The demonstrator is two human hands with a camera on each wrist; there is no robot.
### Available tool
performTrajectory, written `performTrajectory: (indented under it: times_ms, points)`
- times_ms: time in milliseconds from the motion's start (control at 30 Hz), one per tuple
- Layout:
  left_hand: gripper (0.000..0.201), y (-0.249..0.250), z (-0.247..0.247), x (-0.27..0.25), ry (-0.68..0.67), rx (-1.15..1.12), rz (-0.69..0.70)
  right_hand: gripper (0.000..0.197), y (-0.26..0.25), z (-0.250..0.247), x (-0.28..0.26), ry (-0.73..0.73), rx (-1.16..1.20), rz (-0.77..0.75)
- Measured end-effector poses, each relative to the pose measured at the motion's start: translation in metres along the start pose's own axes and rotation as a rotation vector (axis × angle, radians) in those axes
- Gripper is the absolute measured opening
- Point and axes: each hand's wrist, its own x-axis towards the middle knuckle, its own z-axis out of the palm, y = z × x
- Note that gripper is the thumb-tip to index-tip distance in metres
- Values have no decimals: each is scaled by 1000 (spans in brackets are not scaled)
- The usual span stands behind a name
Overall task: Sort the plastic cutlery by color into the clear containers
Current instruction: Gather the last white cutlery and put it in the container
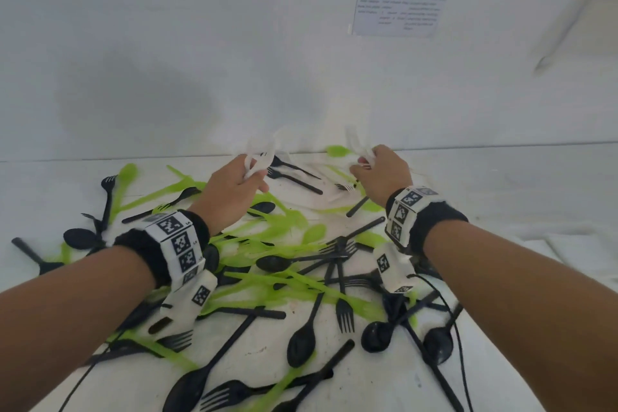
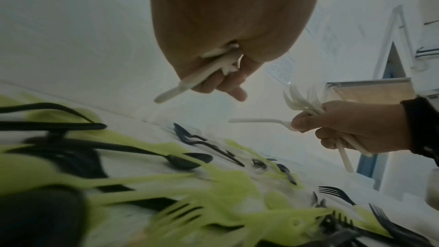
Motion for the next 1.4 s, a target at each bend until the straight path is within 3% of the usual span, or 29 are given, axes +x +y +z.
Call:
performTrajectory:
  times_ms: [133, 267, 367, 467, 600, 667, 767, 933, 1067, 1133, 1267, 1400]
  points:
    - [25, 25, 20, 11, -48, -1, 10, 14, 11, -25, -15, -115, 59, -145]
    - [26, 58, 44, -2, -411, -245, -11, 44, 17, -32, -28, -45, 294, -124]
    - [26, 74, 59, -17, -517, -318, -3, 44, 24, -33, -35, 59, 496, -33]
    - [24, 77, 69, -25, -515, -410, -28, 35, 32, -31, -45, 145, 611, 49]
    - [24, 83, 81, -32, -462, -511, -41, 50, 35, -14, -54, 266, 798, 191]
    - [22, 86, 85, -36, -423, -523, -27, 44, 32, -5, -57, 299, 867, 261]
    - [18, 90, 88, -41, -378, -525, -13, 30, 29, 6, -62, 243, 927, 268]
    - [17, 82, 88, -47, -372, -520, -10, 22, 33, 7, -64, 203, 935, 333]
    - [18, 78, 89, -48, -416, -542, 14, 21, 28, 7, -66, 94, 1162, 385]
    - [17, 78, 90, -48, -408, -518, 22, 17, 26, 6, -62, 127, 1201, 375]
    - [20, 72, 89, -43, -298, -431, -76, 20, 38, -10, -48, 283, 1077, 385]
    - [27, 75, 87, -40, -311, -281, -127, 38, 39, -7, -53, 141, 1089, 331]
